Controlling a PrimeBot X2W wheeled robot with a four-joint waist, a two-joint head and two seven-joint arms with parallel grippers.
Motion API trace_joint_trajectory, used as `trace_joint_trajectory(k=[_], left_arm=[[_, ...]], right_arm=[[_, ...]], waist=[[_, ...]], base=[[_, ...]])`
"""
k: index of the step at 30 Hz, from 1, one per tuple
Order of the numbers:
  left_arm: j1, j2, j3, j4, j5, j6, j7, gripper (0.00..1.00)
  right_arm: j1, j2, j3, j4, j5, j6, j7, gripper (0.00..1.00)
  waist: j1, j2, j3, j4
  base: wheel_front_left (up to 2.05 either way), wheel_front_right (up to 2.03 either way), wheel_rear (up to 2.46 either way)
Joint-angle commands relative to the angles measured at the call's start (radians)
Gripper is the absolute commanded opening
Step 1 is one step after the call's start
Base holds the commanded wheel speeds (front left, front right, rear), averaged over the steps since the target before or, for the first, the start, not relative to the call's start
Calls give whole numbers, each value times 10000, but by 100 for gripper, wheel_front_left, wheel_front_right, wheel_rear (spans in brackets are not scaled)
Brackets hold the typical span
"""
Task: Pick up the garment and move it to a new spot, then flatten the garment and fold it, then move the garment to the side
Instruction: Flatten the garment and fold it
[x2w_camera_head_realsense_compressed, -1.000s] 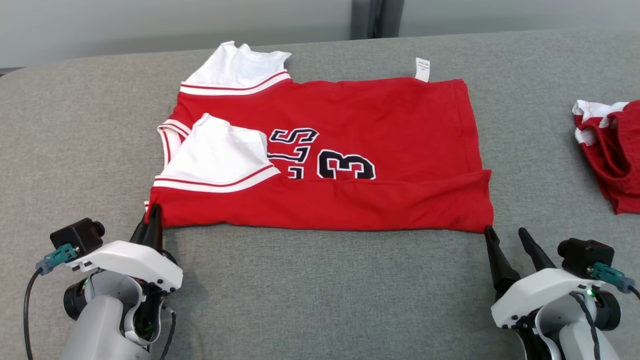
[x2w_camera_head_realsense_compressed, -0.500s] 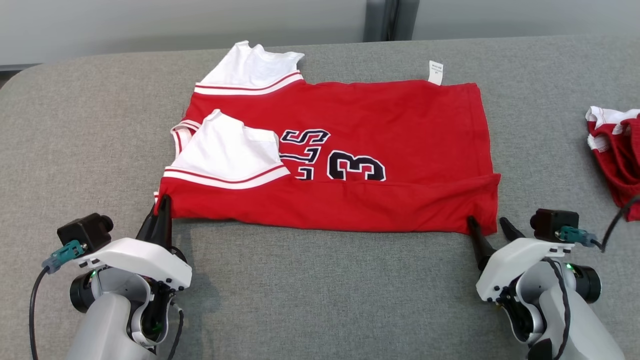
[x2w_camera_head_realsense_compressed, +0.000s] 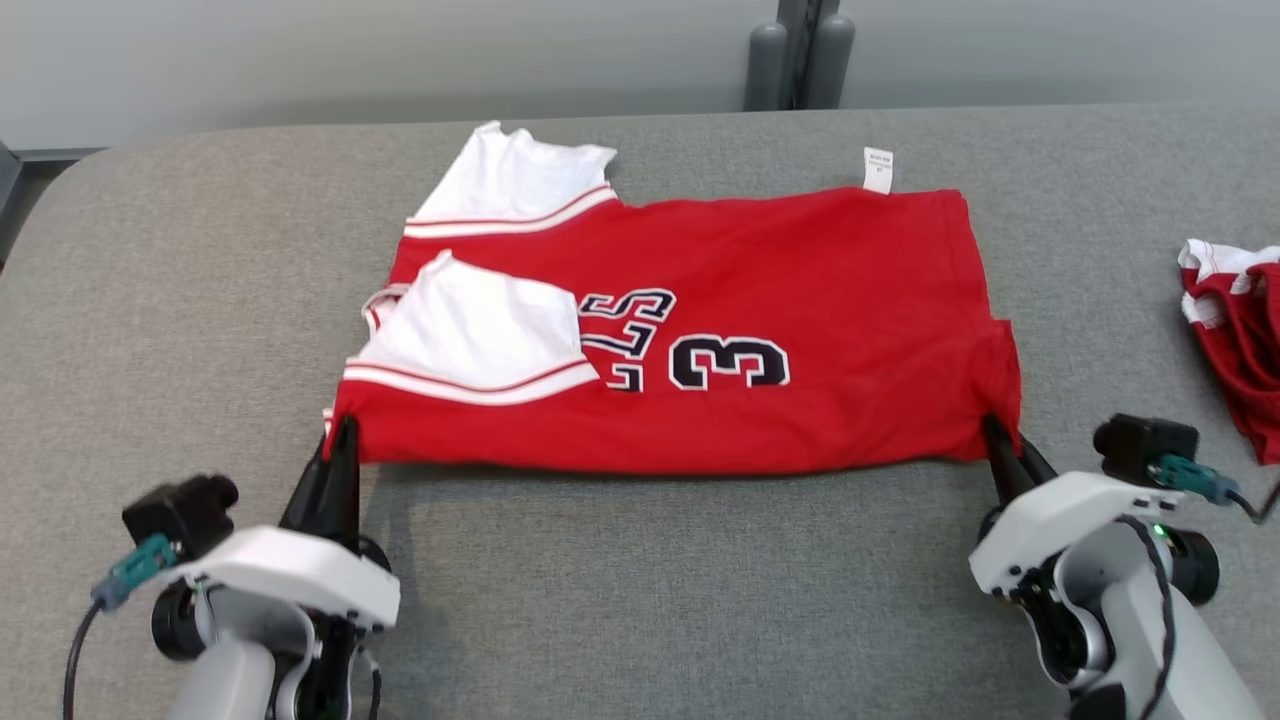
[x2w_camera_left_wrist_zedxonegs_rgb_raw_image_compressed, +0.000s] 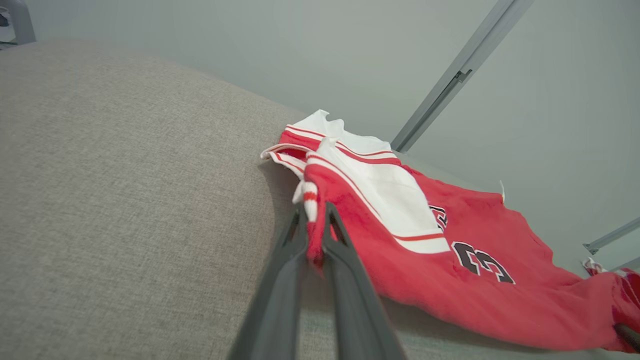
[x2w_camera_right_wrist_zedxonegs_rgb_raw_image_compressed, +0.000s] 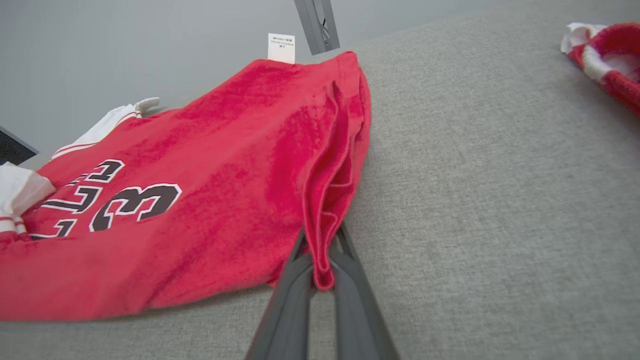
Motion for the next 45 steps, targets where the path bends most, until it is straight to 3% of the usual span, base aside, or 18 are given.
trace_joint_trajectory(k=[1,8,13,22,23,24,25,26,27,28,38,45], left_arm=[[323,31,31,-280,-25,65,-59,0],[2154,-113,-251,-1864,-6,420,83,0],[3321,-261,-508,-2741,-72,739,330,0],[3960,-287,-589,-3010,-54,1124,376,0],[3960,-280,-592,-2958,-68,1116,423,0],[3948,-270,-594,-2934,-75,1124,423,0],[3934,-250,-594,-2920,-57,1136,422,0],[3921,-236,-585,-2901,-51,1137,412,27],[3903,-212,-546,-2912,-60,1156,386,56],[3900,-183,-514,-2930,-85,1164,390,97],[3698,345,-151,-3650,80,1433,547,100],[1425,1028,-397,-3256,556,1149,1251,100]], right_arm=[[367,-70,-154,-395,140,0,173,0],[2386,-423,-936,-3508,679,1,1578,0],[3874,-310,-1498,-5307,763,1,2571,0],[5064,-86,-1813,-6001,792,1,3097,0],[5098,-83,-1783,-5980,718,1,3063,4],[5126,-78,-1750,-5955,609,1,3041,32],[5142,-82,-1780,-5926,500,0,3009,52],[5167,-81,-1786,-5902,399,0,2967,100],[5198,-76,-1799,-5889,335,0,2951,100],[5229,-76,-1848,-5887,281,0,2936,100],[5111,-60,-2696,-6088,-242,1,2685,100],[4147,-169,-2457,-6769,-567,1,2237,100]], waist=[[0,0,-89,83],[0,0,-274,208],[0,0,-291,258],[0,0,-197,232],[0,0,-189,218],[0,0,-186,202],[0,0,-184,184],[0,0,-186,170],[0,0,-189,157],[0,0,-192,144],[0,0,-168,-14],[0,0,138,-321]], base=[[0,0,0],[0,0,0],[0,0,0],[0,0,0],[0,0,0],[0,0,0],[0,0,0],[0,0,0],[0,0,0],[0,0,0],[0,0,0],[0,0,0]])
